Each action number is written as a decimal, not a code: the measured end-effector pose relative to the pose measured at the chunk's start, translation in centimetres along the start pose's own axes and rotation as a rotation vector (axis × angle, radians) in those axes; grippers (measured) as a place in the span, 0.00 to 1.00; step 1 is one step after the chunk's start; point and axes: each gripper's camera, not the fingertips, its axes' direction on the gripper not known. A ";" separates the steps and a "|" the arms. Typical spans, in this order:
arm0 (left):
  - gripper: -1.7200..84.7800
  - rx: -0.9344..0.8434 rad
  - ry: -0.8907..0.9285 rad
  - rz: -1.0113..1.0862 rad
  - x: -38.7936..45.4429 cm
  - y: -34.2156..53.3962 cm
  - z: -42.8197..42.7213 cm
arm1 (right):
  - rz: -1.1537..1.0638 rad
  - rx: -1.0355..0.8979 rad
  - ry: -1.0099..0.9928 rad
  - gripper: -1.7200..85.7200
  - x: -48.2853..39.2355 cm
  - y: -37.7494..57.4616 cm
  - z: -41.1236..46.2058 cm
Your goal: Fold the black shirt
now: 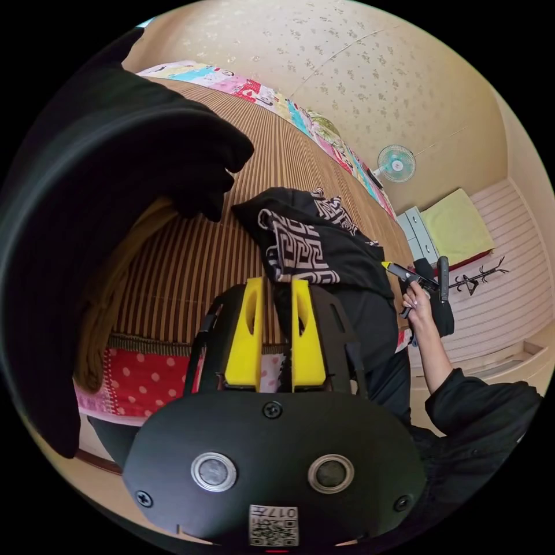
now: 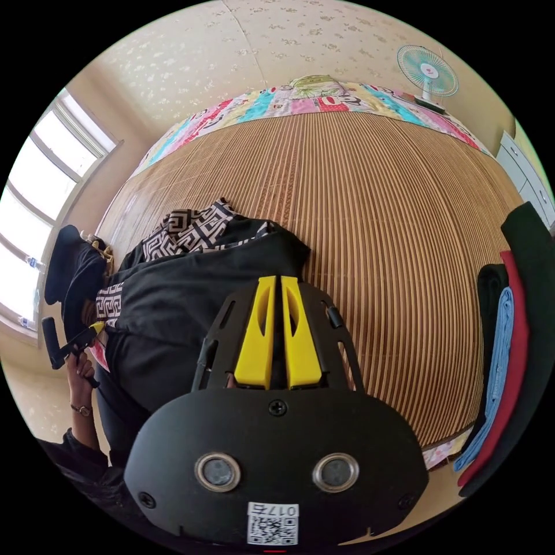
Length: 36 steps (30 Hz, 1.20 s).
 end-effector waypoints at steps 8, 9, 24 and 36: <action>0.15 -0.091 0.055 0.025 1.7 6.3 -0.3 | 0.017 -0.064 -0.029 0.10 4.0 9.4 -4.0; 0.15 -0.113 0.014 0.053 2.6 6.9 0.3 | 0.030 -0.088 -0.028 0.11 4.7 10.8 -3.9; 0.01 -0.050 -0.064 0.099 6.8 8.6 -1.9 | 0.170 -0.106 -0.276 0.03 9.0 15.7 -5.5; 0.01 0.038 -0.006 0.130 9.8 1.6 -3.7 | 0.206 0.091 -0.366 0.03 11.2 11.1 -8.4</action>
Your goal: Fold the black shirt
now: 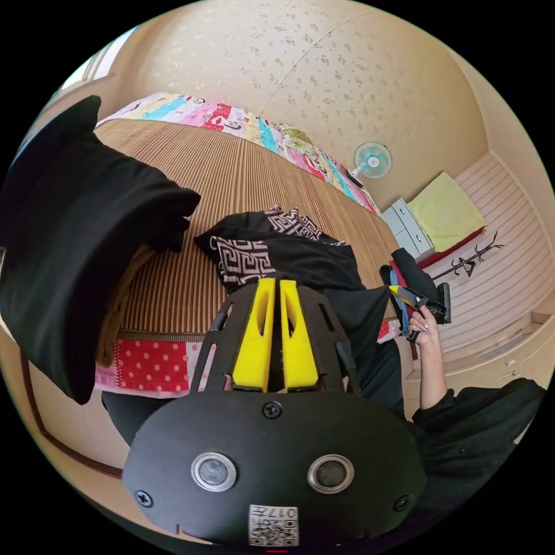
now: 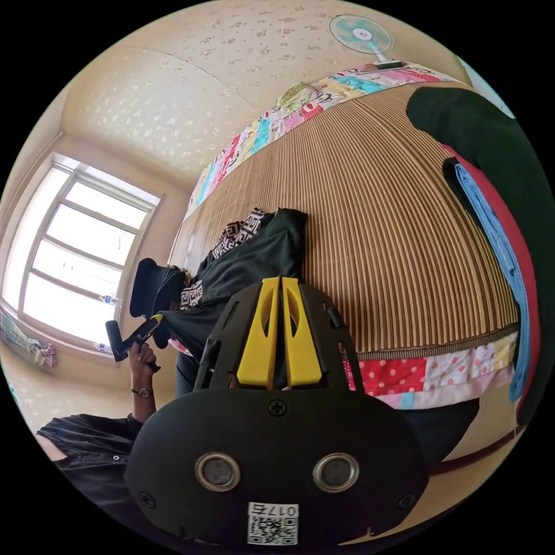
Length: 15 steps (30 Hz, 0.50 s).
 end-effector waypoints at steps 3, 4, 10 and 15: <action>0.01 0.045 -0.012 0.015 0.8 -1.4 -0.9 | -0.055 0.067 -0.009 0.03 -2.2 -0.9 -0.9; 0.01 0.055 -0.008 0.014 0.9 -1.7 -1.1 | -0.068 0.082 -0.001 0.03 -2.5 -1.1 -1.0; 0.04 0.109 0.065 -0.060 -1.9 -5.9 0.1 | -0.095 0.172 0.054 0.04 -3.1 -4.8 0.0; 0.11 0.045 0.080 -0.049 -3.2 -6.4 1.3 | -0.113 0.128 0.078 0.08 -2.3 -5.8 1.3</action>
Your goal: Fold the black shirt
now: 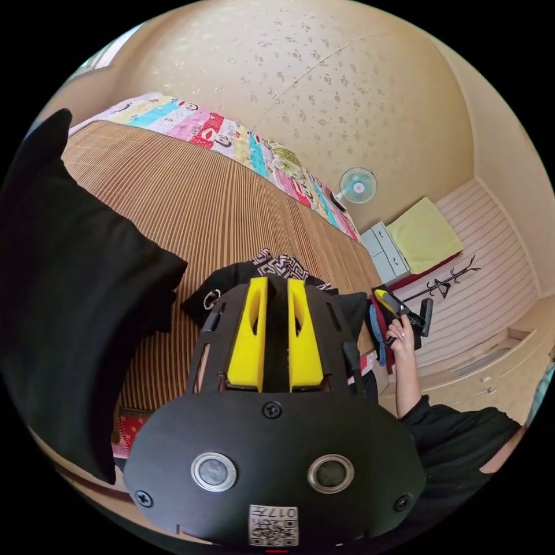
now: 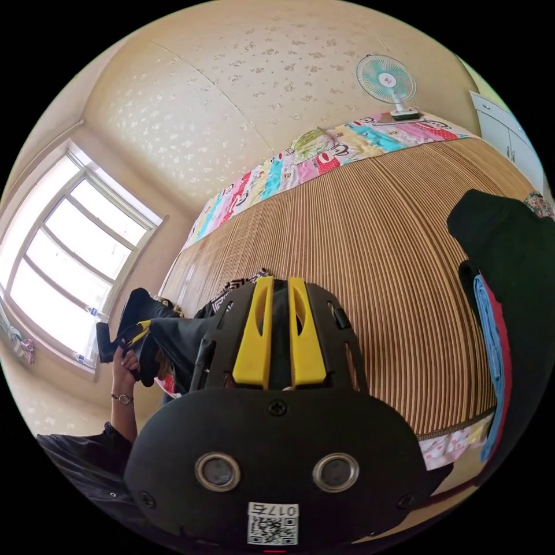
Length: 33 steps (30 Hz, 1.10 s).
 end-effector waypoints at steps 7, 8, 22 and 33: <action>0.15 -0.026 -0.103 -0.046 -2.0 8.2 -0.4 | -0.087 -0.168 0.053 0.11 1.5 6.2 0.7; 0.16 -0.050 -0.109 -0.053 -2.3 9.6 -0.3 | -0.076 -0.206 0.068 0.11 2.2 7.4 0.9; 0.10 -0.262 -0.163 -0.071 -2.4 12.5 4.5 | 0.110 -0.265 -0.076 0.11 7.4 12.9 2.3; 0.03 -0.193 0.529 0.010 -8.3 12.7 -0.4 | 0.083 -0.251 -0.319 0.05 10.6 13.4 1.8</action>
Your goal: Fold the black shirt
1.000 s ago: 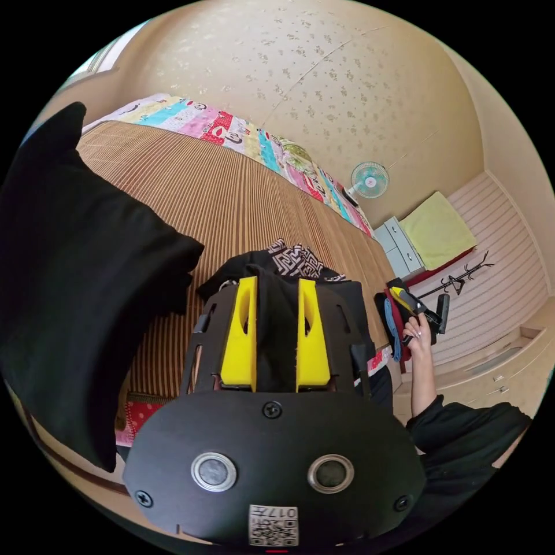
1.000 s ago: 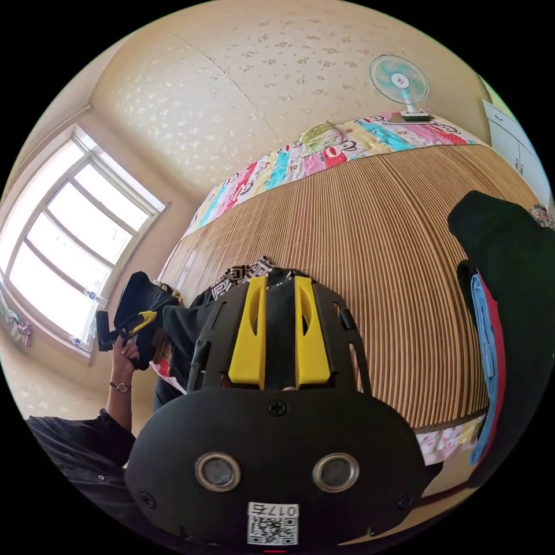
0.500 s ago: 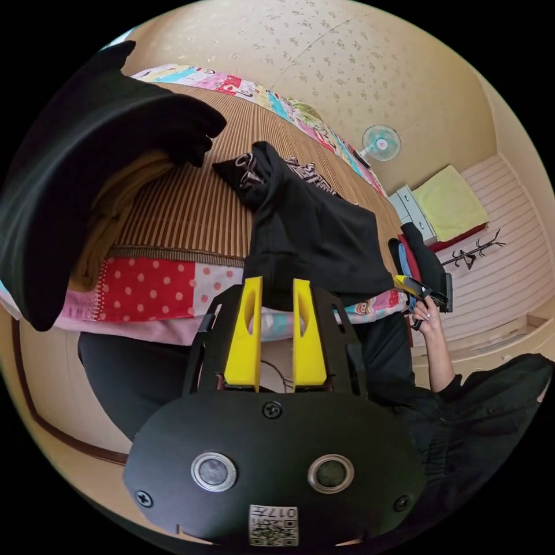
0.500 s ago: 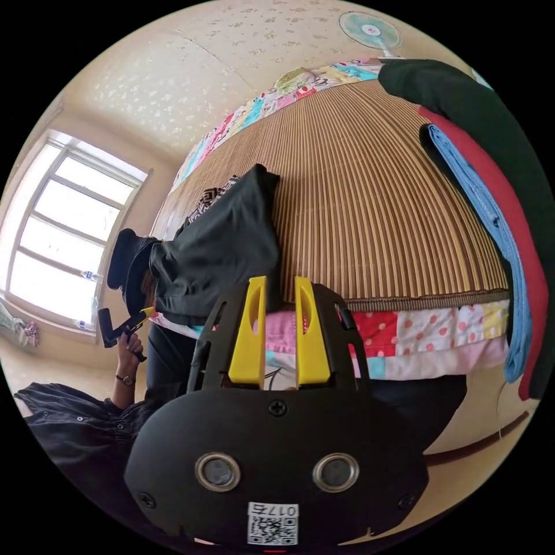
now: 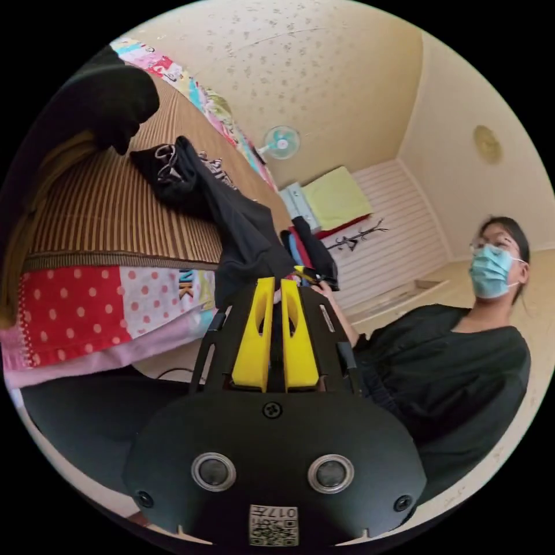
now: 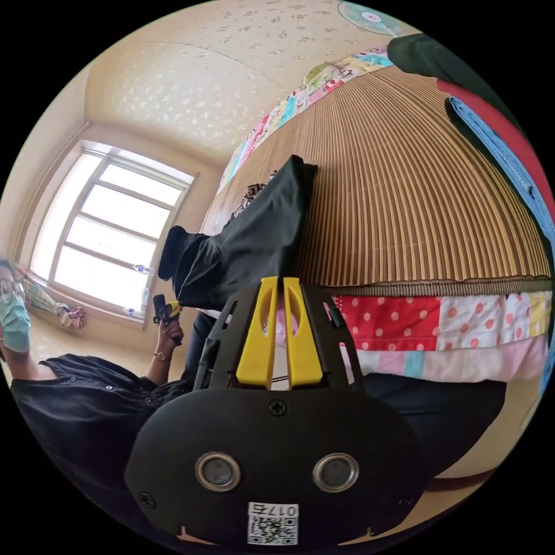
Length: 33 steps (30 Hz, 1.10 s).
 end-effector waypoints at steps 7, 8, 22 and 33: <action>0.05 -0.042 -0.243 -0.190 -2.0 1.2 -0.7 | 0.039 -0.155 0.182 0.05 1.5 -0.6 1.6; 0.06 -0.025 -0.247 -0.190 -1.9 1.1 -0.8 | 0.033 -0.156 0.203 0.06 1.2 -0.7 1.7; 0.15 -0.186 -0.350 -0.167 -0.8 -0.6 2.9 | 0.066 -0.108 0.146 0.11 2.3 -0.6 -0.1; 0.06 -0.052 -0.222 -0.046 0.7 1.4 -2.0 | 0.050 -0.133 0.102 0.13 3.2 0.6 -1.8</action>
